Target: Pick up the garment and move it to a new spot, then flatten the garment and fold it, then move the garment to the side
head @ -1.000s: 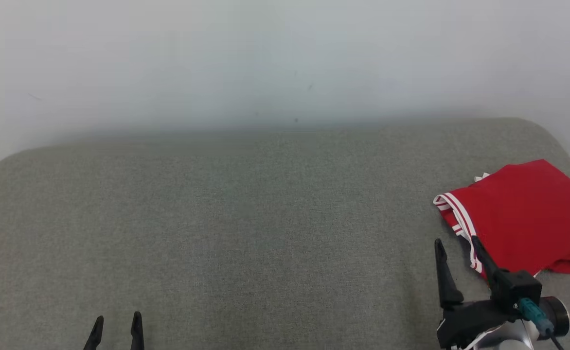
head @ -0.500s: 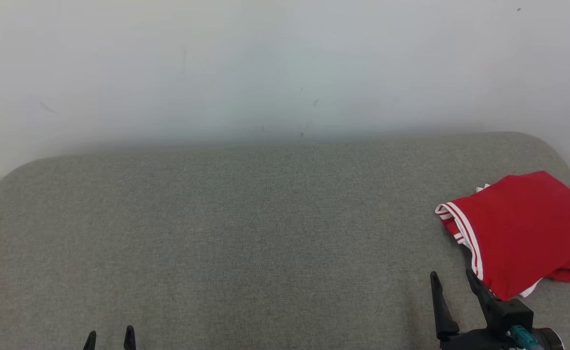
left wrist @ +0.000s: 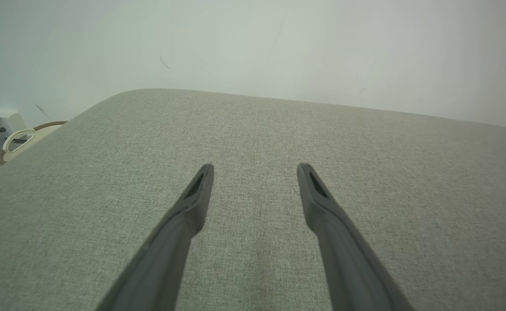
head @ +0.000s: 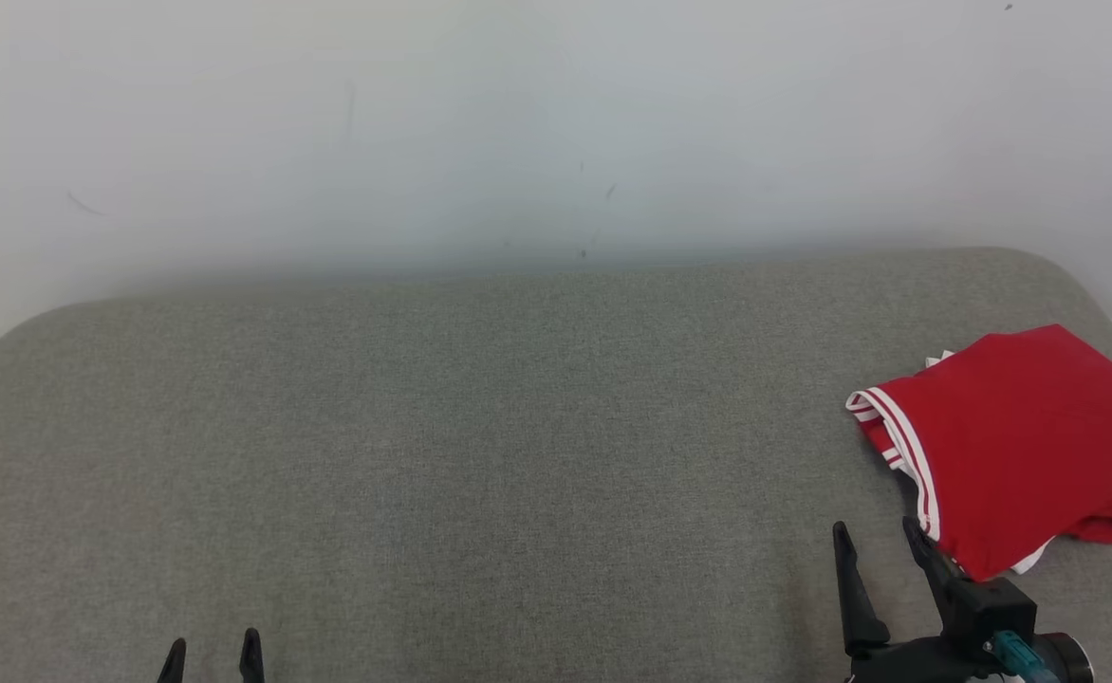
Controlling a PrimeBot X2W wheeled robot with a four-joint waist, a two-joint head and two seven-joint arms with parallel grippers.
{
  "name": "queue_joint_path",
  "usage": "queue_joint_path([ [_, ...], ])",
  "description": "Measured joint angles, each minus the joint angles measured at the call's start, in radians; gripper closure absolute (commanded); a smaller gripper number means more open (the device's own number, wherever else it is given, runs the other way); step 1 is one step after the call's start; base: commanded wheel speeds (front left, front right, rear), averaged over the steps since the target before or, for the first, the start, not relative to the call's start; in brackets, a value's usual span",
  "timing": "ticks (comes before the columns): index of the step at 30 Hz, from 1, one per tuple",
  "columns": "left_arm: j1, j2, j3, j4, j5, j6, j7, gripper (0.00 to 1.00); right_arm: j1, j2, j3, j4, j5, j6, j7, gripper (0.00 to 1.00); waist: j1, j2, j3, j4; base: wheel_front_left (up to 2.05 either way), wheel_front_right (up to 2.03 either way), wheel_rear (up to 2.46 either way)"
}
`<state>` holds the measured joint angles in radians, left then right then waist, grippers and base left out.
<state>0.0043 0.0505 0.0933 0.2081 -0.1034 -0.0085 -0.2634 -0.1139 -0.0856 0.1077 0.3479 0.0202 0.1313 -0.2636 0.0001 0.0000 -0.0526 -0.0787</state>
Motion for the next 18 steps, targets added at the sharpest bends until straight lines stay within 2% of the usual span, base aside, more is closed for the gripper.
queue_joint_path([
  [18,-0.005,0.0,0.002,0.001,0.016,-0.005,0.0,0.0,-0.015,0.002,0.003,0.026,-0.003,0.0,0.0,0.0,0.0,0.0,0.007,0.003,0.0,0.0,0.0],
])
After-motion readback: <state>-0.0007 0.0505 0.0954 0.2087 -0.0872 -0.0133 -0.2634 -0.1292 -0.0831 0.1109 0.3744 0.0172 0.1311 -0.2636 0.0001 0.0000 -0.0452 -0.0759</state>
